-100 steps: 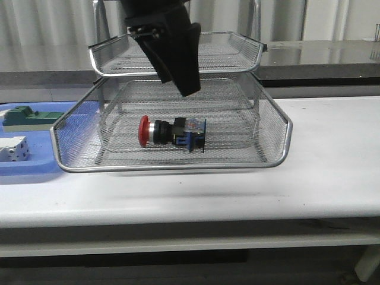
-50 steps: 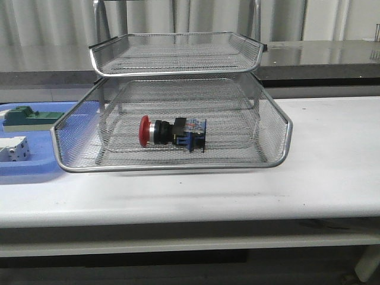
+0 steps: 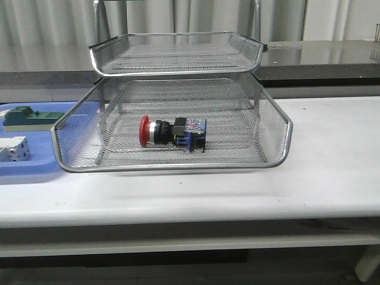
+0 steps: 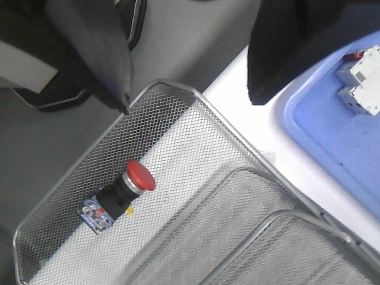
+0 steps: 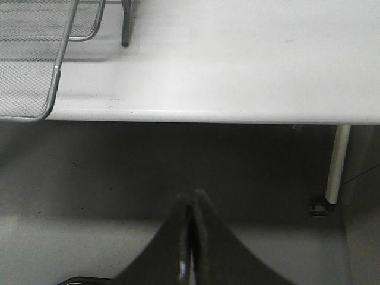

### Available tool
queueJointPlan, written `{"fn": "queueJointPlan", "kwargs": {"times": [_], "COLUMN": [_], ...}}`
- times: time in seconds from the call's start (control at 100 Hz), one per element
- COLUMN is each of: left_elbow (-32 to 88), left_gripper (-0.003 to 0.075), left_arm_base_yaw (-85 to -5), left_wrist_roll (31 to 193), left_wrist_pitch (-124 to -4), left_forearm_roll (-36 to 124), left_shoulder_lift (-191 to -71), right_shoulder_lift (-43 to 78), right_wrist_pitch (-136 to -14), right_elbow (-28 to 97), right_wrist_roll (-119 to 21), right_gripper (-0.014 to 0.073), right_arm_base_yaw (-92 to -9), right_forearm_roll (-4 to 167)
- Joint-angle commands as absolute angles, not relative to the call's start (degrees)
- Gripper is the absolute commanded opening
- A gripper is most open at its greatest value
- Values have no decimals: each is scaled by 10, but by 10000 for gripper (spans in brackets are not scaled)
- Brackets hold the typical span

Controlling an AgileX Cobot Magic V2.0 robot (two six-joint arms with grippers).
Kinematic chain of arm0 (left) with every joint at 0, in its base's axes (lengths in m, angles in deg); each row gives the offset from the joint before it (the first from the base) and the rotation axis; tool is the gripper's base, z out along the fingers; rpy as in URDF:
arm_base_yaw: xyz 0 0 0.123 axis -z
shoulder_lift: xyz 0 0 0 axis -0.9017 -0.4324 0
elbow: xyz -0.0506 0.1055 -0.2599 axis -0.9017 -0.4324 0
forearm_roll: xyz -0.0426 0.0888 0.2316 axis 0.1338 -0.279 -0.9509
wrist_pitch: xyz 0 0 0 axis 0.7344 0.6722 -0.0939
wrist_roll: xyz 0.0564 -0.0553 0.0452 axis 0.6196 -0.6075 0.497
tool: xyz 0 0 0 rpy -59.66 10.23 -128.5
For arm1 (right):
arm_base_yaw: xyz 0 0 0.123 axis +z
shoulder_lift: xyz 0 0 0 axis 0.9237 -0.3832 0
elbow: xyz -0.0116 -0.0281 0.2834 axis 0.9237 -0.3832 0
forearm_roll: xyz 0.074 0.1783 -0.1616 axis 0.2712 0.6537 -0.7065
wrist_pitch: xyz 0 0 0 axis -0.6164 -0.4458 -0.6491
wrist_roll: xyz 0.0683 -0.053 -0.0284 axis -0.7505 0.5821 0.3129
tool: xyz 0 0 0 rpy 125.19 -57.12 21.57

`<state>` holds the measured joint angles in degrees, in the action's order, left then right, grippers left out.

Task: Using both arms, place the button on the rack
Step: 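Withdraw the left gripper upward and back to rest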

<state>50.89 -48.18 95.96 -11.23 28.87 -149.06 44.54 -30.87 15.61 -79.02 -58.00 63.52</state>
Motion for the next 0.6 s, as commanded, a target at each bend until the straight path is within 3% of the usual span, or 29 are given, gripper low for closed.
{"fn": "queueJointPlan", "kwargs": {"times": [0.0, 0.33, 0.59], "left_elbow": [467, 235, 78], "left_gripper": [407, 407, 407], "left_arm_base_yaw": [-502, -551, -554], "left_wrist_roll": [943, 889, 886], "left_wrist_pitch": [-196, -457, -581], "left_forearm_roll": [312, 312, 312], "left_shoulder_lift": [-1418, -1183, -1036], "right_shoulder_lift": [444, 444, 444], "right_wrist_pitch": [-342, -342, -342], "right_elbow": [174, 174, 174], "right_wrist_roll": [-788, -788, -788], "right_gripper": [-67, -67, -67], "right_arm_base_yaw": [-582, -582, -582], "right_forearm_roll": [628, 628, 628]}}
